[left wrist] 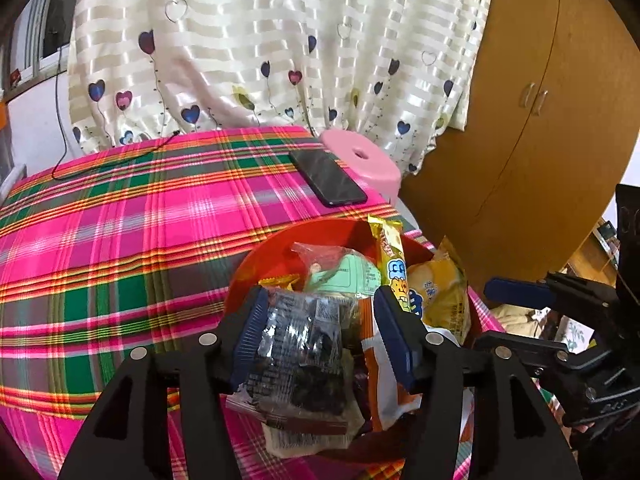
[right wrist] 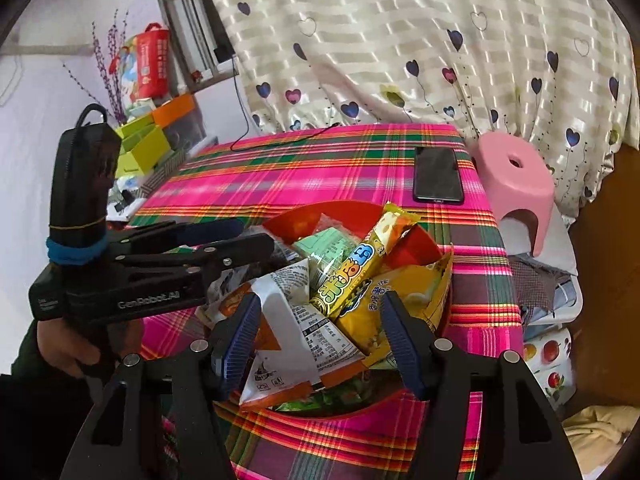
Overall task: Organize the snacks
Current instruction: 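Release the chip bag into the basket with the right gripper while the left drops the dark packet in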
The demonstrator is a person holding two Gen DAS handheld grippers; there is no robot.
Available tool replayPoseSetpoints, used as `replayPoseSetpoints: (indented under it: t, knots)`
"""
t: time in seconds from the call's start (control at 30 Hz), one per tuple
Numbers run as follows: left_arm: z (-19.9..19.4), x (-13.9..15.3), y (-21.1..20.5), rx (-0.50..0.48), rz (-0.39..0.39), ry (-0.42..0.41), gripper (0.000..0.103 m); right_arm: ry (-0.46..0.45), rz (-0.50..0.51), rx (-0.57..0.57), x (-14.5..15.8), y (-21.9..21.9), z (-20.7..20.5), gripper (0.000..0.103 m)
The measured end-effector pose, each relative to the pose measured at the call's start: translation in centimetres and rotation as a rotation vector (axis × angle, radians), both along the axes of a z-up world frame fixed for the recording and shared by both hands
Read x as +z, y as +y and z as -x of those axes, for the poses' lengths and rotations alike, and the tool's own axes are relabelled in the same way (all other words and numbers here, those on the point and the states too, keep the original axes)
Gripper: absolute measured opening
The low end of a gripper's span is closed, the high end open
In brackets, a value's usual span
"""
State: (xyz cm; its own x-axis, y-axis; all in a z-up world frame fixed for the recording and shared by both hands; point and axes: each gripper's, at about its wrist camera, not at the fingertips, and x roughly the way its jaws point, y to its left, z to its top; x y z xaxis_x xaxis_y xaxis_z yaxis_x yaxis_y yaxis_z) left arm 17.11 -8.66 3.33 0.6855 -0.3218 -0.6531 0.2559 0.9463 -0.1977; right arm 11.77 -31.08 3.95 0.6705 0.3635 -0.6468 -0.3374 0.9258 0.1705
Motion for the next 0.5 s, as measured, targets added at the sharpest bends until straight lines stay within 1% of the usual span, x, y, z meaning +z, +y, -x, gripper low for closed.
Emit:
replayPoseSetpoints:
  t: [0.1,0.3,0.4,0.5]
  knots:
    - [1.0,0.5,0.8,0.027,0.009,-0.016,0.057,-0.009,-0.001,-0.009,0.2,0.2,0.5,0.062]
    - [3.5,1.1,2.0,0.081,0.015,-0.02,0.057,-0.037,0.012,-0.051,0.7,0.4,2.3,0.062]
    - [5.1,1.2,2.3,0.092,0.01,-0.018,0.057,-0.045,0.015,-0.069,0.7,0.5,3.4,0.062]
    - [6.7,1.2,2.2,0.094,0.006,-0.019,0.057,-0.034,0.002,-0.084,0.4,0.4,4.4,0.062]
